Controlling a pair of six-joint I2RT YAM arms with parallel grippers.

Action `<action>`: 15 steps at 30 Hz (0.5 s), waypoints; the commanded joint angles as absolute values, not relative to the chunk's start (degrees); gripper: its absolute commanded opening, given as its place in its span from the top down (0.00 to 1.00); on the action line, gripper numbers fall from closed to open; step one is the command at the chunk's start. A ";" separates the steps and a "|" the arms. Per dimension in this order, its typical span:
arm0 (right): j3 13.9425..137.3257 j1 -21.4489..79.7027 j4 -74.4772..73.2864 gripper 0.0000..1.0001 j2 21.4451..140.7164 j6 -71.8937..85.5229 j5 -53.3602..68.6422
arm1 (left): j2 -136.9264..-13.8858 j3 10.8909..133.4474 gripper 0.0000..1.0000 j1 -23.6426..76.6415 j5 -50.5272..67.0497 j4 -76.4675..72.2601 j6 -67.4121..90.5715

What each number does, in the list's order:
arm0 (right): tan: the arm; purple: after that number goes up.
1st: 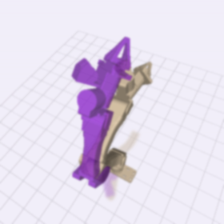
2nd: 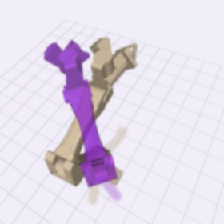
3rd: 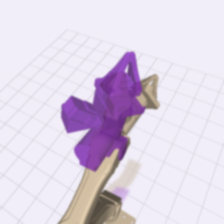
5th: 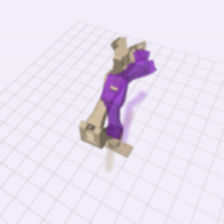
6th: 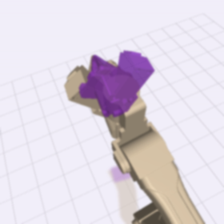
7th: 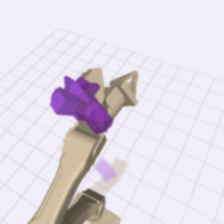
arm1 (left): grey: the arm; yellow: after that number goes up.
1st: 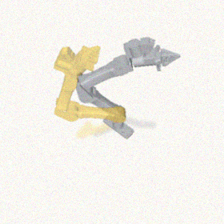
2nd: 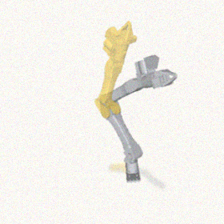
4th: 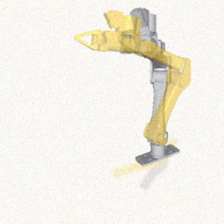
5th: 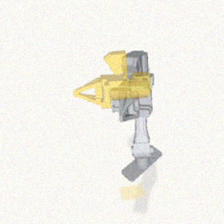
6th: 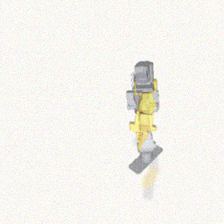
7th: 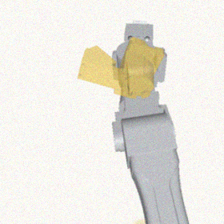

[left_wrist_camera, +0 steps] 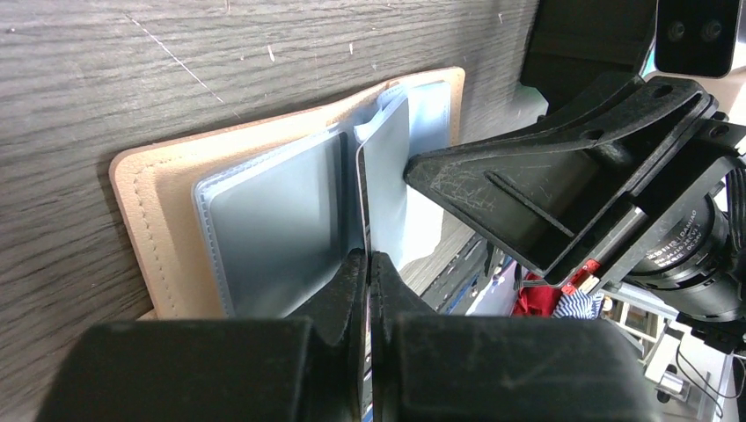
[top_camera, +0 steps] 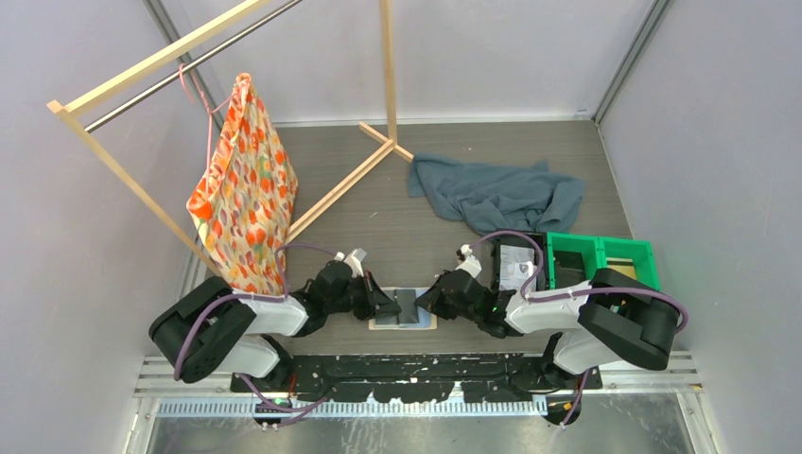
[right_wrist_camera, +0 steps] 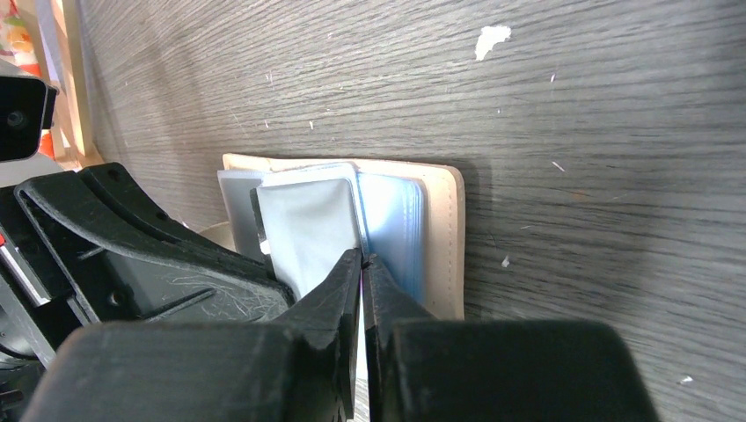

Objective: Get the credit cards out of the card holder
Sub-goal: Remove the credit card from the card holder.

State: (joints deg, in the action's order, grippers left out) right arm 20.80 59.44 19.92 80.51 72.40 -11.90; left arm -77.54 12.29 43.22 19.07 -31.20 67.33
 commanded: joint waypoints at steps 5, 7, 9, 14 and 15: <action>20.23 59.50 15.19 0.90 83.14 72.27 -12.04 | -76.41 10.89 0.99 42.45 18.62 -36.04 67.61; 20.05 59.46 15.29 0.90 83.14 72.46 -12.12 | -74.94 10.52 1.00 41.99 18.57 -34.61 67.15; 19.89 59.53 15.22 0.91 83.42 72.59 -12.22 | -72.93 10.37 0.99 41.46 18.19 -32.43 66.56; 19.86 59.55 15.20 0.91 84.06 72.94 -12.42 | -69.24 10.37 0.99 40.93 17.29 -27.85 65.34; 19.86 59.51 15.20 0.91 84.23 73.00 -12.40 | -68.72 10.37 0.99 40.76 17.24 -27.01 65.14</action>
State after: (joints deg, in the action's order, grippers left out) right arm 20.84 59.40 21.96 81.93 73.71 -11.49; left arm -71.55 10.63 41.60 18.50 -29.21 66.92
